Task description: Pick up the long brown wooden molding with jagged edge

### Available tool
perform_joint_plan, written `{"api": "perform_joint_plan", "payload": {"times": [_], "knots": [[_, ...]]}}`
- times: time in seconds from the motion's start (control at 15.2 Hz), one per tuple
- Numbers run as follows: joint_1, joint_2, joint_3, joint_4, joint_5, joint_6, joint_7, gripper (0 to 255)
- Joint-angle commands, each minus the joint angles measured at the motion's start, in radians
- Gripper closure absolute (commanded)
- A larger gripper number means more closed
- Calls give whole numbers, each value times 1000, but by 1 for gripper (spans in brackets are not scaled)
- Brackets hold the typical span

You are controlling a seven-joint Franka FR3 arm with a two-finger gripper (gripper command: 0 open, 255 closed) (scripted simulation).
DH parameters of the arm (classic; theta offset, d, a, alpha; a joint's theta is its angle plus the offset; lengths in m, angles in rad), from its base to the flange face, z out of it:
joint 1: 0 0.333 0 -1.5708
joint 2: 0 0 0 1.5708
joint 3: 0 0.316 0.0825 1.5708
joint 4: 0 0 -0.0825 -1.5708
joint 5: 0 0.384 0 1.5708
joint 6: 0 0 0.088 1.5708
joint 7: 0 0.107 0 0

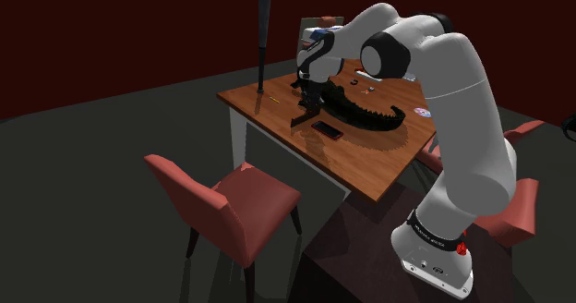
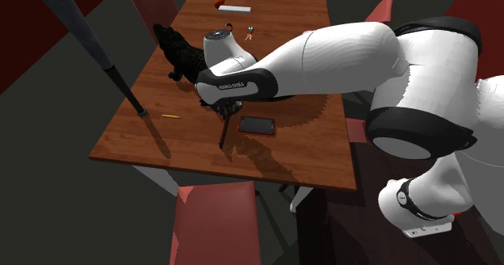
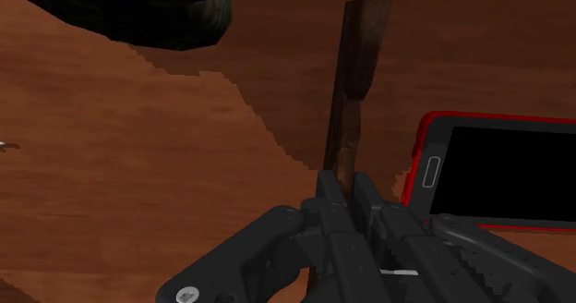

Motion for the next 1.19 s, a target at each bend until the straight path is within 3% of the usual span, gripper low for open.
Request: {"api": "perform_joint_plan", "payload": {"times": [0.0, 0.26, 1.12], "knots": [[0, 0, 0, 0, 0, 0, 0, 255], [0, 0, 0, -2, 0, 1, 0, 255], [23, -92, -41, 29, -55, -114, 37, 255]]}}
